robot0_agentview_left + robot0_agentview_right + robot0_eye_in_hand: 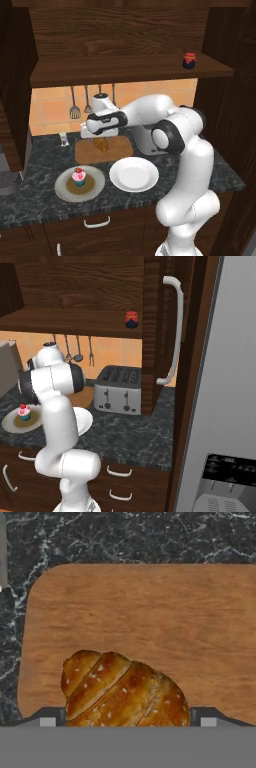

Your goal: From the different types of pastries on the counter, select a croissant and place it on the cutting board. Then retrieve a jar of jam from the cabinet and place it alongside the croissant on the cutting board.

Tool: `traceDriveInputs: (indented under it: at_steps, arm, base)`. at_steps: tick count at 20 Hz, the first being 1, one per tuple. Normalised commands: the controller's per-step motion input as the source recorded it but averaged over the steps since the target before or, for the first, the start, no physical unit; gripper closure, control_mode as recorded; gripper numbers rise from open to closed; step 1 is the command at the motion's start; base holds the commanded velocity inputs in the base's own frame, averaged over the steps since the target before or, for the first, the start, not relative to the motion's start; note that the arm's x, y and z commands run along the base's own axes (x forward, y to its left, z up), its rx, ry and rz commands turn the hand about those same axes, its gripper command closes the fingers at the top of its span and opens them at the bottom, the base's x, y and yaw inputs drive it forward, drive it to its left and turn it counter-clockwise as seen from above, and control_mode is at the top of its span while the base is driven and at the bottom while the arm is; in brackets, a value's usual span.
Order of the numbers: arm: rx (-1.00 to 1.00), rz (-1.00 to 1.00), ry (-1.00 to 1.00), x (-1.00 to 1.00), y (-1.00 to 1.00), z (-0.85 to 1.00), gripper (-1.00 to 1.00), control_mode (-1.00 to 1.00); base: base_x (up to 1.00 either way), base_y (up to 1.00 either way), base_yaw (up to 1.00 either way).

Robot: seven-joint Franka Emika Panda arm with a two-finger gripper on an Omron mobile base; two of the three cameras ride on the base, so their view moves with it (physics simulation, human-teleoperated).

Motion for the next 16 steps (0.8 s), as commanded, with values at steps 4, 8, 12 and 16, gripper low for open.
traceDriveInputs:
  at_steps: [4, 8, 12, 16]
  arm:
    - [0.00, -0.02, 0.00, 0.21, 0.12, -0.24, 1.00, -1.00]
    - [0.00, -0.01, 0.00, 0.08, 0.09, -0.19, 1.00, -1.00]
    - [0.00, -0.01, 0.00, 0.03, 0.06, -0.15, 1.00, -1.00]
    - [0.00, 0.00, 0.00, 0.00, 0.00, 0.00, 1.00, -1.00]
  base:
    - [0.00, 0.00, 0.00]
    - [0.00, 0.00, 0.00]
    - [0.00, 0.00, 0.00]
    - [0.00, 0.00, 0.00]
